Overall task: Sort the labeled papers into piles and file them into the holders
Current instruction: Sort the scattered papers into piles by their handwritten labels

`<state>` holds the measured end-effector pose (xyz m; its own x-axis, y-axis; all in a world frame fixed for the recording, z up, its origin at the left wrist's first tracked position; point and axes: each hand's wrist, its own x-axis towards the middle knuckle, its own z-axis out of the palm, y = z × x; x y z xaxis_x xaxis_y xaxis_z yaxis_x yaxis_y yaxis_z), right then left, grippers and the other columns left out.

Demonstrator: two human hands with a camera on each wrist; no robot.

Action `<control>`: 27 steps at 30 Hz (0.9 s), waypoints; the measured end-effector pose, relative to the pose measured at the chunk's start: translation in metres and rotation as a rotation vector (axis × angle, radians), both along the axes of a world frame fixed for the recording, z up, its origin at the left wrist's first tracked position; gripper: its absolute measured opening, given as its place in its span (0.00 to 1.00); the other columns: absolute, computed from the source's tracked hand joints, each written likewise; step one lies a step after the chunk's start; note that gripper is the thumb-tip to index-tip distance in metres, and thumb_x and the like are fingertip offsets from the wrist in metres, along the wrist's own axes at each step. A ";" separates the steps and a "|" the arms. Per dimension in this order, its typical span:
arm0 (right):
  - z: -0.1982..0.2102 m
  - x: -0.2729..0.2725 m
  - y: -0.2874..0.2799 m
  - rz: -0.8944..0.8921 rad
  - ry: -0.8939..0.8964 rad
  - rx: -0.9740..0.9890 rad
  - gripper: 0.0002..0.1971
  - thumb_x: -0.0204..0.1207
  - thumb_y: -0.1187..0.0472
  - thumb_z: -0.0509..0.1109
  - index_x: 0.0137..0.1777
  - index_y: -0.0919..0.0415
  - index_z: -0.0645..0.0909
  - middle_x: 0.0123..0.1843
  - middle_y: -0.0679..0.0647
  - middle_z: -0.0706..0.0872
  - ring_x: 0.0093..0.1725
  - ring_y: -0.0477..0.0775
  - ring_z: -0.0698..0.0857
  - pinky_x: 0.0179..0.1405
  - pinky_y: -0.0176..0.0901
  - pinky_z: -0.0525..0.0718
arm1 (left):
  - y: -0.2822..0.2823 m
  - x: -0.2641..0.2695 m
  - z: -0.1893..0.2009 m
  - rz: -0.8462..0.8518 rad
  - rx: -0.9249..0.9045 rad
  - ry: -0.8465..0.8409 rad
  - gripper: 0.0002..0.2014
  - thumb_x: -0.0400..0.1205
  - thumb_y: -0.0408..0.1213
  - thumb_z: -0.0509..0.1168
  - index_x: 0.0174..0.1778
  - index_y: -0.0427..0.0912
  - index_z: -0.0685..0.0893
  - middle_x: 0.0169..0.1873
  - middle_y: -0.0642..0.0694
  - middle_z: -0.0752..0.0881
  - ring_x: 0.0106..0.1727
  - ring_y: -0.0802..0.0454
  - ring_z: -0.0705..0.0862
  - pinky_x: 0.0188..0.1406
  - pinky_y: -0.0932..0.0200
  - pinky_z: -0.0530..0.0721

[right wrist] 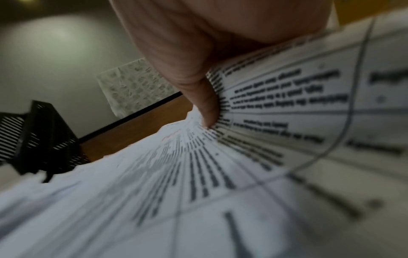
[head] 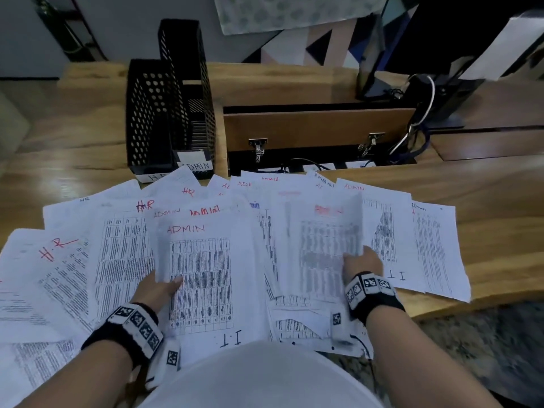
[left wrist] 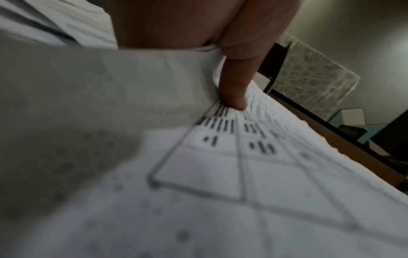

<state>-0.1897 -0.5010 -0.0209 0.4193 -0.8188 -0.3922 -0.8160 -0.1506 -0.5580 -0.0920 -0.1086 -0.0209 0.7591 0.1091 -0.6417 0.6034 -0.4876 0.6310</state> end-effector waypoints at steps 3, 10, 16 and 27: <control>0.004 -0.019 -0.017 -0.087 0.023 -0.043 0.05 0.74 0.65 0.72 0.40 0.67 0.80 0.40 0.65 0.87 0.29 0.56 0.80 0.26 0.37 0.76 | 0.005 0.002 0.000 0.022 -0.026 0.042 0.14 0.79 0.38 0.71 0.51 0.32 0.77 0.37 0.37 0.80 0.36 0.43 0.78 0.47 0.46 0.81; 0.014 -0.013 0.002 0.008 -0.041 -0.010 0.07 0.63 0.72 0.78 0.39 0.64 0.84 0.32 0.60 0.85 0.26 0.52 0.82 0.22 0.30 0.74 | 0.003 0.007 0.000 -0.003 -0.009 0.045 0.15 0.80 0.41 0.69 0.45 0.31 0.77 0.35 0.36 0.80 0.34 0.44 0.78 0.34 0.57 0.76; 0.010 -0.015 0.010 -0.043 -0.091 -0.128 0.04 0.65 0.75 0.67 0.40 0.71 0.78 0.33 0.65 0.81 0.27 0.57 0.76 0.26 0.36 0.75 | 0.009 0.007 -0.001 0.039 -0.066 0.020 0.14 0.80 0.39 0.71 0.49 0.31 0.77 0.33 0.39 0.80 0.34 0.44 0.78 0.43 0.51 0.79; 0.065 -0.023 -0.030 -0.137 -0.197 -0.358 0.04 0.77 0.67 0.68 0.43 0.69 0.80 0.38 0.66 0.82 0.40 0.68 0.84 0.39 0.52 0.83 | 0.007 0.003 0.004 0.077 -0.130 -0.005 0.17 0.80 0.40 0.70 0.56 0.30 0.78 0.38 0.39 0.82 0.40 0.42 0.80 0.45 0.52 0.76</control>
<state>-0.2123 -0.5306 0.0436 0.3355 -0.9420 0.0034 -0.7249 -0.2605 -0.6377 -0.0887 -0.1011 -0.0168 0.7552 0.0834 -0.6501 0.6323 -0.3540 0.6891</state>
